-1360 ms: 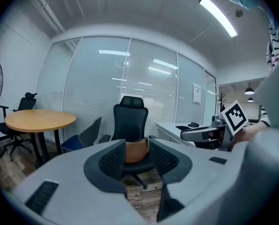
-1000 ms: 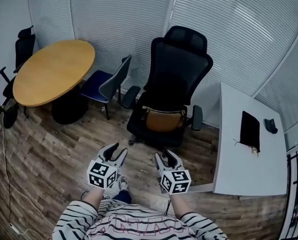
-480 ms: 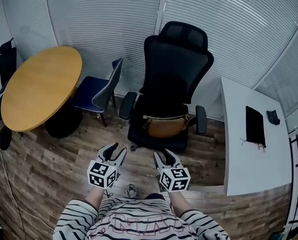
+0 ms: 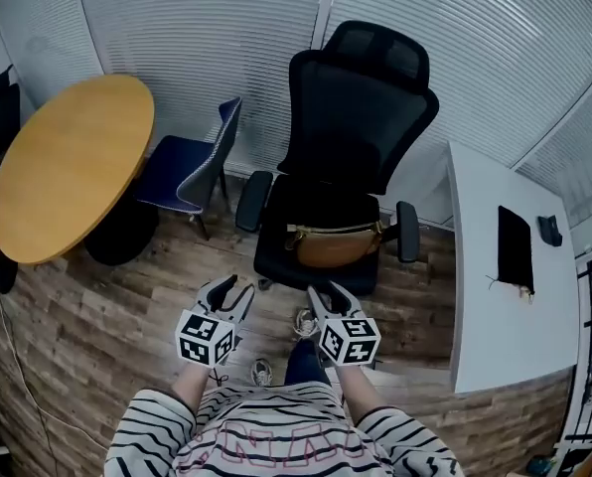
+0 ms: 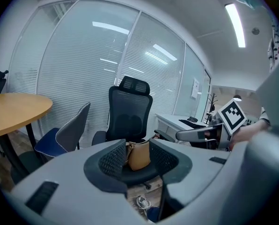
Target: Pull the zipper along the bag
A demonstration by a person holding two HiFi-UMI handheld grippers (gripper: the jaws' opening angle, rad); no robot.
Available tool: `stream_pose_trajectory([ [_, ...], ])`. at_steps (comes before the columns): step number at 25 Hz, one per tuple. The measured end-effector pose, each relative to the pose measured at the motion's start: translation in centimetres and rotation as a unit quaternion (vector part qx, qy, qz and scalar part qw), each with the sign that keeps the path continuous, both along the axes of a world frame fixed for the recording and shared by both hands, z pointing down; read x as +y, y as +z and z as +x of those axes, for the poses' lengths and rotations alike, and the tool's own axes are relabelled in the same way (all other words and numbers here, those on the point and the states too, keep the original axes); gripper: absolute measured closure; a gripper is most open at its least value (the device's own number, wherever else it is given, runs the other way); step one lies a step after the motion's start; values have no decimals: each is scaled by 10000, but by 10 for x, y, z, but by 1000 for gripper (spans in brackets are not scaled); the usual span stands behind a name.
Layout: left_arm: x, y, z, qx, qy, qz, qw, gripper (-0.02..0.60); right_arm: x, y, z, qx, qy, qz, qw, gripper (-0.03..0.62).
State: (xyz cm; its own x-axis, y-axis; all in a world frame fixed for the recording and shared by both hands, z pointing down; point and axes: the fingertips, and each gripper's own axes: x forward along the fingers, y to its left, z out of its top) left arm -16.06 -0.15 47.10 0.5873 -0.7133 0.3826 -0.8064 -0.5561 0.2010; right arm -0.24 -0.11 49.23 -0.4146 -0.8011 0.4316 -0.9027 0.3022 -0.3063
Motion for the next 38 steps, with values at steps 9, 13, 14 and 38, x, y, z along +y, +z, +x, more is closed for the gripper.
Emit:
stream_pose_trajectory([
  [9, -57, 37, 13, 26, -274, -314, 9991, 449, -76, 39, 14, -11, -212, -297, 9993, 425],
  [13, -86, 59, 23, 54, -381, -502, 9980, 449, -112, 65, 16, 13, -348, -487, 9982, 425],
  [14, -94, 65, 25, 55, -403, -554, 9976, 449, -121, 71, 16, 2, -384, -531, 9978, 425],
  [38, -197, 173, 44, 289, -710, -1457, 9864, 449, -217, 179, 0, -62, -821, -1205, 9893, 422],
])
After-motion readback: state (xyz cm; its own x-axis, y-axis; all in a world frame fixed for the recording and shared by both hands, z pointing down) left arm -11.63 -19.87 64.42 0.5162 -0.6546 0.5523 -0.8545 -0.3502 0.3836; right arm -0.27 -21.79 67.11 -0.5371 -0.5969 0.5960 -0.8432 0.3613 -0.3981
